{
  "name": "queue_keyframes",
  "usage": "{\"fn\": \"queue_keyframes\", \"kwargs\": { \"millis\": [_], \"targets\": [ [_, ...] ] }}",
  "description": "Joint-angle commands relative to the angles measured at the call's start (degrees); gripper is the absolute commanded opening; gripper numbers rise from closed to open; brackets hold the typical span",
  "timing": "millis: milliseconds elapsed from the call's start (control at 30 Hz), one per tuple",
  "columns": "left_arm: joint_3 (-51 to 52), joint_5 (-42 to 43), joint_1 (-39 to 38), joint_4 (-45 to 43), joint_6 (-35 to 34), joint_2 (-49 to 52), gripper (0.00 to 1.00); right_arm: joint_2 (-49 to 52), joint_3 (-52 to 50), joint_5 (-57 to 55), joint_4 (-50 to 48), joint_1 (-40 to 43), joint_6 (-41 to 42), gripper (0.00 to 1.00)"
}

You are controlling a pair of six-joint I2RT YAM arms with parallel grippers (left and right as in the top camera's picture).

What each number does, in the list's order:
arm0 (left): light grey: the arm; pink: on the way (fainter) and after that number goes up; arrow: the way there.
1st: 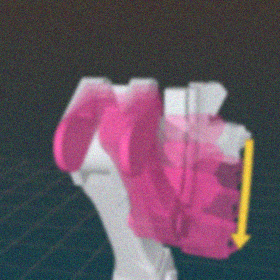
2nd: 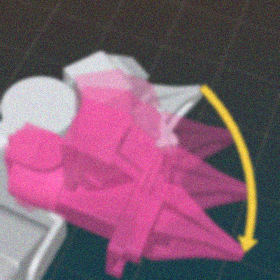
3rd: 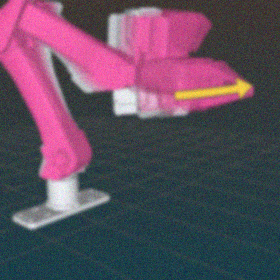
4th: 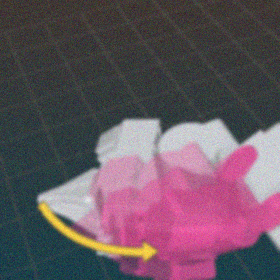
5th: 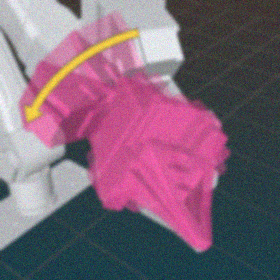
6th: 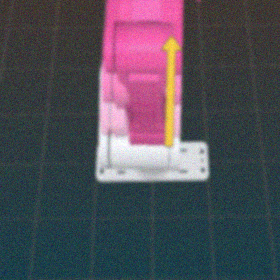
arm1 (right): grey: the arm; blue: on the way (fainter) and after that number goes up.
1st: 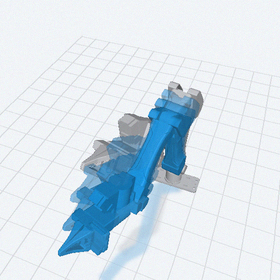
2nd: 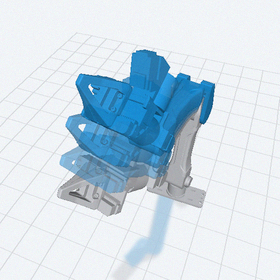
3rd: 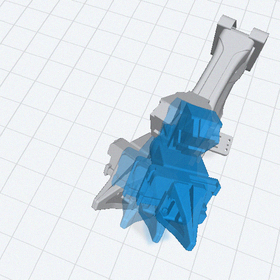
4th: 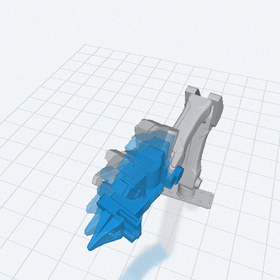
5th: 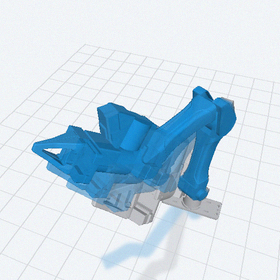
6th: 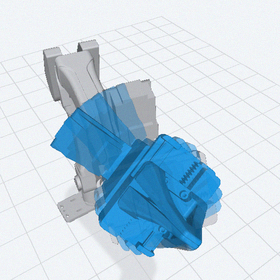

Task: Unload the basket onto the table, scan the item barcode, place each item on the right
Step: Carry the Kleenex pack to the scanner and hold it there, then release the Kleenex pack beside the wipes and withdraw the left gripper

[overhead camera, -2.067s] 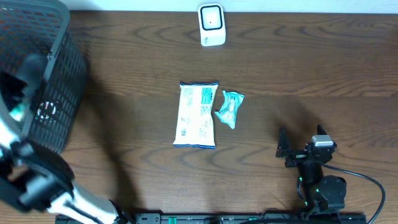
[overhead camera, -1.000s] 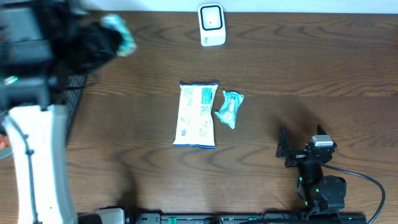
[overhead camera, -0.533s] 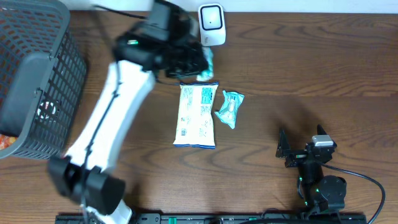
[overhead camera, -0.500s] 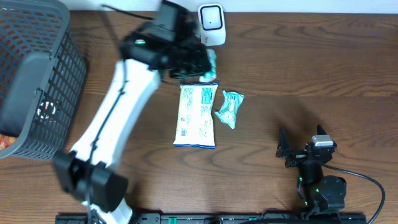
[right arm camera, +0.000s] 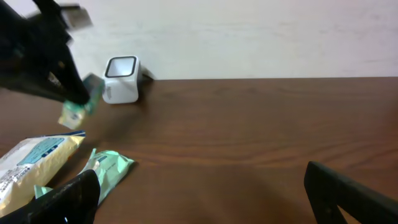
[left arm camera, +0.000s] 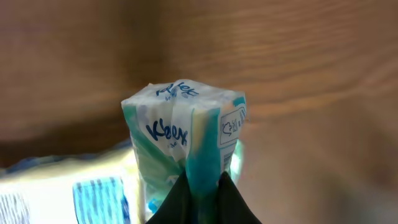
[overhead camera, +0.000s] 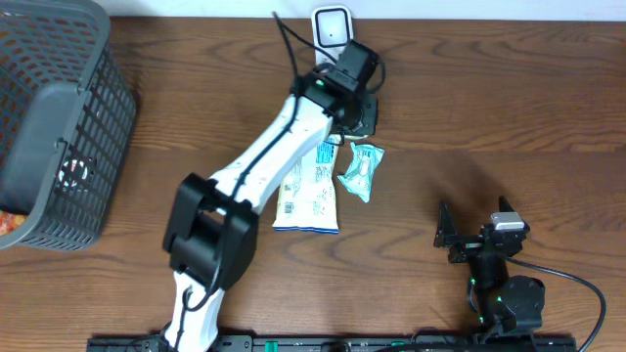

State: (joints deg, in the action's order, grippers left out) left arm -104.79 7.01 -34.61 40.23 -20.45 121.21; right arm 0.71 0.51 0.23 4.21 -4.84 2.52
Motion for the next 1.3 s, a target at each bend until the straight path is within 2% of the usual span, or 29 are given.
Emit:
{"fn": "queue_keyframes", "kwargs": {
  "millis": [0,167,233,267,633,733,1000,1067,1267],
  "targets": [
    [0.1,-6.8,0.0,-1.6,5.4,2.7,0.16,-0.3,-0.2,0.1,0.1,-0.5,-0.4,0.99],
    [0.1,-6.8,0.0,-4.2,5.4,5.8,0.17,-0.3,-0.2,0.1,0.1,-0.5,-0.4,0.99],
    [0.1,-6.8,0.0,-4.9,5.4,6.3,0.36,-0.3,-0.2,0.1,0.1,-0.5,-0.4,0.99],
    [0.1,-6.8,0.0,-5.2,5.4,6.4,0.39,-0.3,-0.2,0.1,0.1,-0.5,-0.4,0.99],
    [-1.2,-6.8,0.2,-7.0,5.4,4.8,0.44,-0.3,-0.2,0.1,0.1,-0.5,-0.4,0.99],
    [-1.3,-6.8,0.3,-7.0,5.4,1.9,0.52,-0.3,-0.2,0.1,0.1,-0.5,-0.4,0.99],
    [-1.3,-6.8,3.5,-6.6,5.4,-11.3,0.54,-0.3,-0.2,0.1,0.1,-0.5,-0.4,0.99],
    [-1.3,-6.9,4.8,-6.5,5.5,-14.8,0.61,-0.3,-0.2,0.1,0.1,-0.5,-0.4,0.99],
    [-1.3,-6.9,10.1,-3.5,12.3,-22.9,0.71,-0.3,-0.2,0.1,0.1,-0.5,-0.4,0.99]
  ]
}}
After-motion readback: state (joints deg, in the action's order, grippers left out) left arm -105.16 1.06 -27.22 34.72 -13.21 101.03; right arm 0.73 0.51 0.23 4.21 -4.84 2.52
